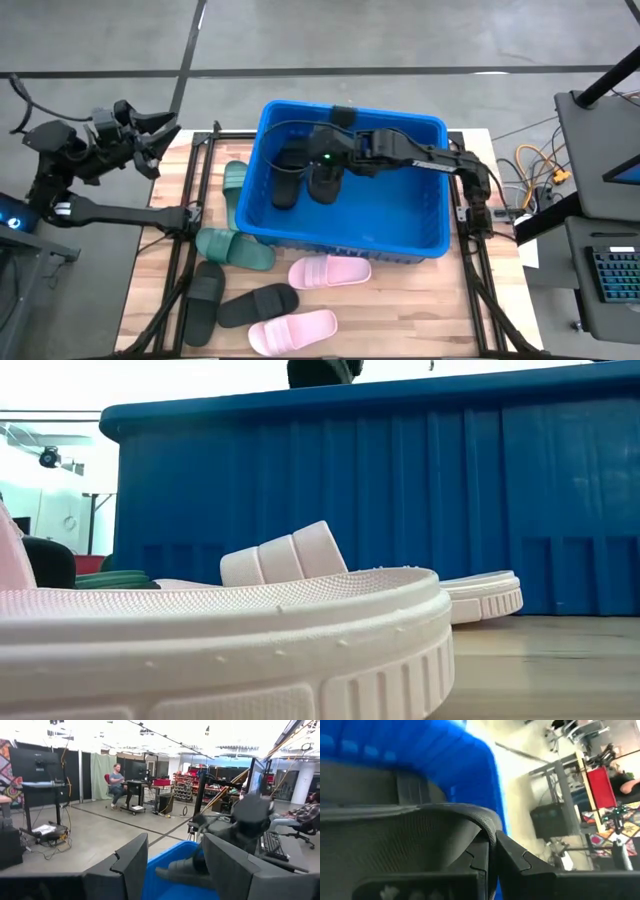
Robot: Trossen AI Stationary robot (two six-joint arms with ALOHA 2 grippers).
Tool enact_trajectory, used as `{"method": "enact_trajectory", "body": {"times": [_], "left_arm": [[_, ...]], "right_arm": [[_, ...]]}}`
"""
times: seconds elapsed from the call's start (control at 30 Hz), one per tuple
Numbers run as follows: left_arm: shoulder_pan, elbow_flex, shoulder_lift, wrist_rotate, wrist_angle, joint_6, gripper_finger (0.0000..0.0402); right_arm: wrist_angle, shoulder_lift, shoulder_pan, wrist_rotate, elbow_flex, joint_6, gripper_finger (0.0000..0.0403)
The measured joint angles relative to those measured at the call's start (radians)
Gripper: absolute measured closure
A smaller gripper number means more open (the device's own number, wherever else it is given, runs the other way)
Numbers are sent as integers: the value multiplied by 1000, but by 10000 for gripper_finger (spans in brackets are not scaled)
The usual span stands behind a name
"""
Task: Pick and place slides into bin
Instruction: Put the right black slide into the blue bin
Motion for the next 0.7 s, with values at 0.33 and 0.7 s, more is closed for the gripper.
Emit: {"method": "enact_trajectory", "body": {"times": [0.33, 0.7], "left_arm": [[0, 0, -68, -11, -1, 1, 226], [0, 0, -129, -19, 0, -4, 226]], "right_arm": [[69, 124, -31, -45, -66, -53, 392], [81, 261, -60, -43, -75, -136, 392]]}}
